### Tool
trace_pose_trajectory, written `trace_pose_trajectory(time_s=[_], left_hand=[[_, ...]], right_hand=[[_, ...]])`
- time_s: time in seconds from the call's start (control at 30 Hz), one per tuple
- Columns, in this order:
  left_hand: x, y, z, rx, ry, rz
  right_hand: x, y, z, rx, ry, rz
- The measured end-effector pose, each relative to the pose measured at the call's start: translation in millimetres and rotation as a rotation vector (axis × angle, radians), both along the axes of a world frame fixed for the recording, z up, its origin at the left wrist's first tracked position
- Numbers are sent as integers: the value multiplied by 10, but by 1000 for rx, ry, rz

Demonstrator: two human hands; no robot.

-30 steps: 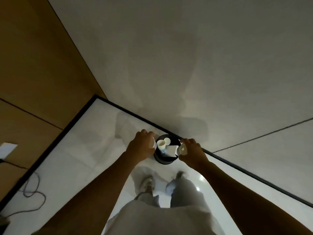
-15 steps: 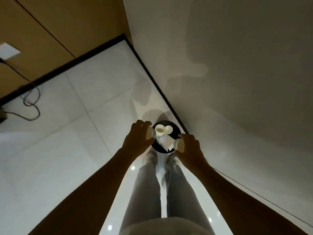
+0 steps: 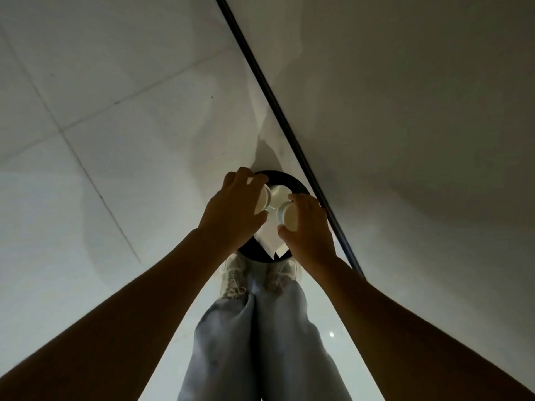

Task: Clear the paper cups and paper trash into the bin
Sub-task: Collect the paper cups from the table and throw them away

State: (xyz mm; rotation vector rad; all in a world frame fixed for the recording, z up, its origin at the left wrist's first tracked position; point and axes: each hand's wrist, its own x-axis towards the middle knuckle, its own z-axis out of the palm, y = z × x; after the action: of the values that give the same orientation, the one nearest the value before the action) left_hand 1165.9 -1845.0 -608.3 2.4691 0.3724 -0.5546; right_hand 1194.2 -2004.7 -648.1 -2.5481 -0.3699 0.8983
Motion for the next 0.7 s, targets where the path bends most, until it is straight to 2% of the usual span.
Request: trace_pose_trajectory(time_s=[0.33, 0.57, 0.7], left_hand=[[161, 4, -935, 71, 101, -185], [5, -53, -1095, 31, 173, -158], [-134, -121, -1119, 87, 127, -183]], right_hand=[[-23, 77, -1084, 67, -196, 7], [-6, 78, -1325, 72, -350, 189], [73, 50, -1398, -64, -410, 330]])
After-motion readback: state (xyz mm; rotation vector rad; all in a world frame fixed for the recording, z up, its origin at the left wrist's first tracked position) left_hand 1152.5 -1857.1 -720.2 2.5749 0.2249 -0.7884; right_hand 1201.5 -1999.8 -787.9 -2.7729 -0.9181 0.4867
